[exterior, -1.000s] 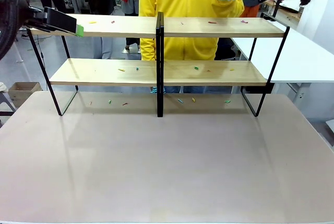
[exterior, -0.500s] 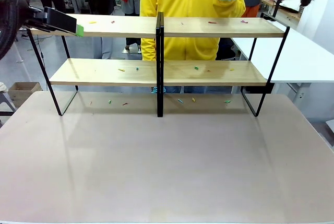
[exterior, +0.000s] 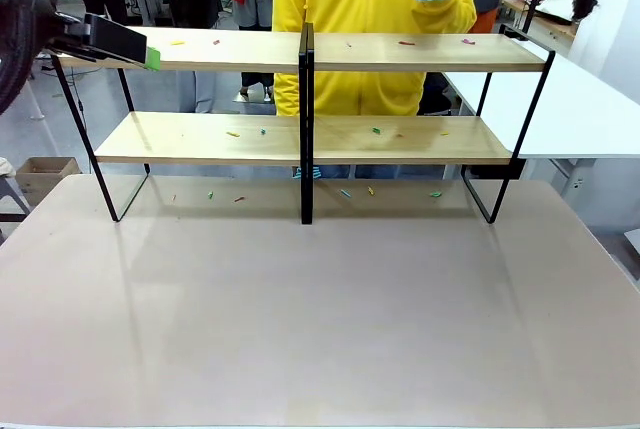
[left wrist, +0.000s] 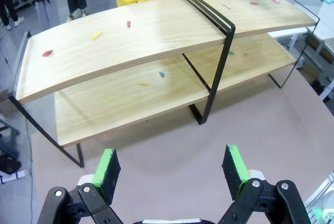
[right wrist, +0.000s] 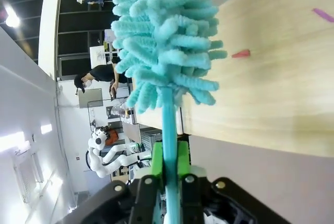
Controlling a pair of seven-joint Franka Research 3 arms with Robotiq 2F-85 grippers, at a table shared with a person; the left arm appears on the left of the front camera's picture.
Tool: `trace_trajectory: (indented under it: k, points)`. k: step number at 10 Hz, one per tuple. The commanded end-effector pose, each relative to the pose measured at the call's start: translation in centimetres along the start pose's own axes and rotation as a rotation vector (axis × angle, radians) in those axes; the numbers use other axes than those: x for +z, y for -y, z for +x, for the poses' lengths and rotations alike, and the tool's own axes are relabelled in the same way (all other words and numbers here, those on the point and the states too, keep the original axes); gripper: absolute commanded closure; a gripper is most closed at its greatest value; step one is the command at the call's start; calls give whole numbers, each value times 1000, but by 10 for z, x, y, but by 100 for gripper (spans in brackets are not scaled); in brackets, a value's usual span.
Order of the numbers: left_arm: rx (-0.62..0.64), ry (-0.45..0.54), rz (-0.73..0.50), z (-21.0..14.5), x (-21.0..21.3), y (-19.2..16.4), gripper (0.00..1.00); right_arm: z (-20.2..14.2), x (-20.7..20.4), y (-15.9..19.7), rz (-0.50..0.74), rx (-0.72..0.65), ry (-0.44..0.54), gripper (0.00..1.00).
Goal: Clean the shelves.
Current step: Pick up the Duster when the human hands it over.
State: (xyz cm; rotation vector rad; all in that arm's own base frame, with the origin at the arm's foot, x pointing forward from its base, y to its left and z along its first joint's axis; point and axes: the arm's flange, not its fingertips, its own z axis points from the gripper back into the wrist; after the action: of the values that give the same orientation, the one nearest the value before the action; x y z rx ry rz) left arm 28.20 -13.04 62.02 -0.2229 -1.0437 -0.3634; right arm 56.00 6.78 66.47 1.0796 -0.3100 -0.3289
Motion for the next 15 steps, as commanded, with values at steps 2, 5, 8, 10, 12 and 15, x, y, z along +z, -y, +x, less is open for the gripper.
trace_trajectory:
  k: [2,5,8,10,12,15]
  points:
    - [0,4,3,0,1,0,0,-6,10,5,-11,-29,15,100]
    - [0,4,3,0,1,0,0,-32,80,1,22,83,-125,100]
    - [0,4,3,0,1,0,0,-106,223,39,-72,247,-284,100]
    - [0,4,3,0,1,0,0,-154,314,87,4,354,-218,100]
    - [0,4,3,0,1,0,0,-191,368,122,46,437,-7,100]
    - [0,4,3,0,1,0,0,-203,398,127,41,414,-24,100]
